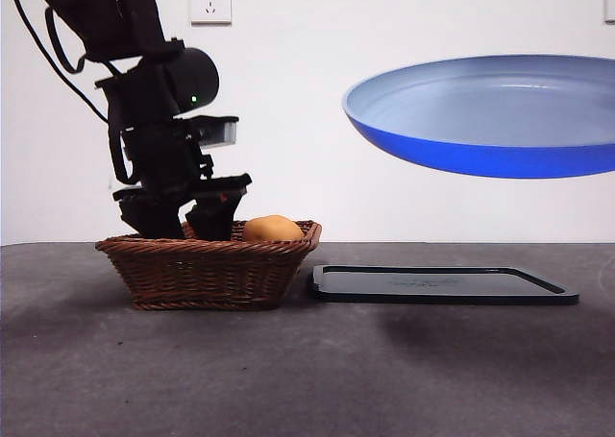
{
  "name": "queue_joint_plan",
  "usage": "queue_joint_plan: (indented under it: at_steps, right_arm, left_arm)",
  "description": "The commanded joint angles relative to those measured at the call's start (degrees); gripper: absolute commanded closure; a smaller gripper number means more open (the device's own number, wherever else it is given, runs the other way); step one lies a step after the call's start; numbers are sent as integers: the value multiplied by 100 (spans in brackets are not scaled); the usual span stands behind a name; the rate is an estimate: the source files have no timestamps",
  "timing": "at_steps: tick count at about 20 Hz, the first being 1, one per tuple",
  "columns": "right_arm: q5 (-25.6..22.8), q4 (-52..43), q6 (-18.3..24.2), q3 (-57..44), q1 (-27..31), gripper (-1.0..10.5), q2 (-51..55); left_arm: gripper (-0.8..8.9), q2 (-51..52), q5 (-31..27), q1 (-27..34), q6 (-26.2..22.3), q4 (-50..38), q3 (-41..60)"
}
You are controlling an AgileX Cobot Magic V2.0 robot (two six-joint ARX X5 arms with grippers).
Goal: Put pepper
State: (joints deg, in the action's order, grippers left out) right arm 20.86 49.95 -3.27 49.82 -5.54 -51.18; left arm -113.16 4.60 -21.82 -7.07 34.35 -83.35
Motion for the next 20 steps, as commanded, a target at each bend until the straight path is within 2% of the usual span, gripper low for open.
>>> queue_joint_plan:
  at_steps: [1, 3, 5, 8, 11, 20]
  right_arm:
    - [20, -59, -79, 125, -4, 942, -13]
    - [20, -61, -79, 125, -4, 942, -15]
    - [20, -63, -79, 125, -4, 941, -15]
    - [20, -63, -76, 125, -4, 942, -13]
    - [20, -63, -68, 125, -4, 941, -13]
    - [11, -63, -105, 125, -4, 942, -20]
  left_arm:
    - [503, -173, -26, -61, -74, -118, -125]
    - [519, -173, -44, -81, -72, -149, -125]
    - [600, -173, -151, -114, -70, -103, -125]
    - [614, -173, -164, -125, -63, 33, -125]
    - [679, -173, -164, -129, 0, 57, -125]
    - [679, 304, -136, -136, 0, 299, -149]
